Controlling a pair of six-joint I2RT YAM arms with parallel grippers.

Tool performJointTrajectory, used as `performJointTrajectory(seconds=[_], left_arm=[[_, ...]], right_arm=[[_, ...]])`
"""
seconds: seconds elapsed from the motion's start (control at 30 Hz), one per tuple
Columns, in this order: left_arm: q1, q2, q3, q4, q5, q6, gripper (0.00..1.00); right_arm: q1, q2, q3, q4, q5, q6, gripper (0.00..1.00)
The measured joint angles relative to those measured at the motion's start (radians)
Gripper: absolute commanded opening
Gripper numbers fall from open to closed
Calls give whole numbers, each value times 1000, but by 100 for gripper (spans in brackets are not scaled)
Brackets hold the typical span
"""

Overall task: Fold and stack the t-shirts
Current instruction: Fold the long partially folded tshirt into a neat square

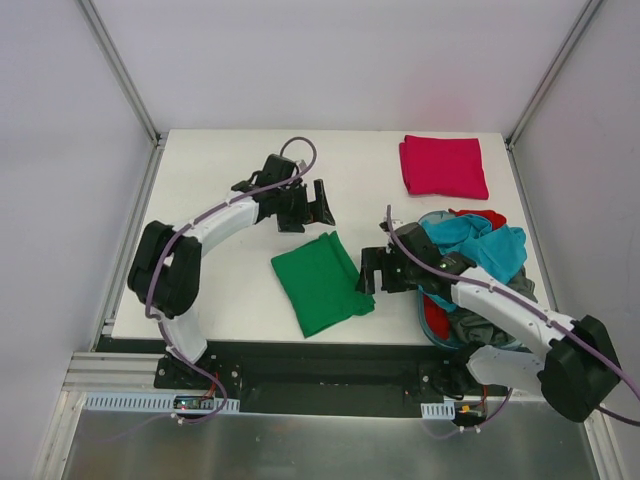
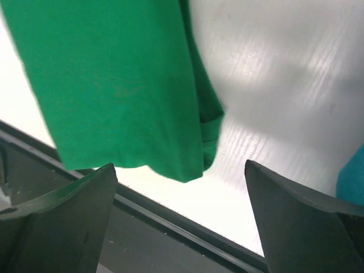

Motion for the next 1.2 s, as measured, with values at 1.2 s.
performJointTrajectory(seconds=[1.2], left_arm=[[-238, -539, -712, 95, -180, -356, 99]], right_arm=[[-27, 565, 451, 87, -73, -323, 96]])
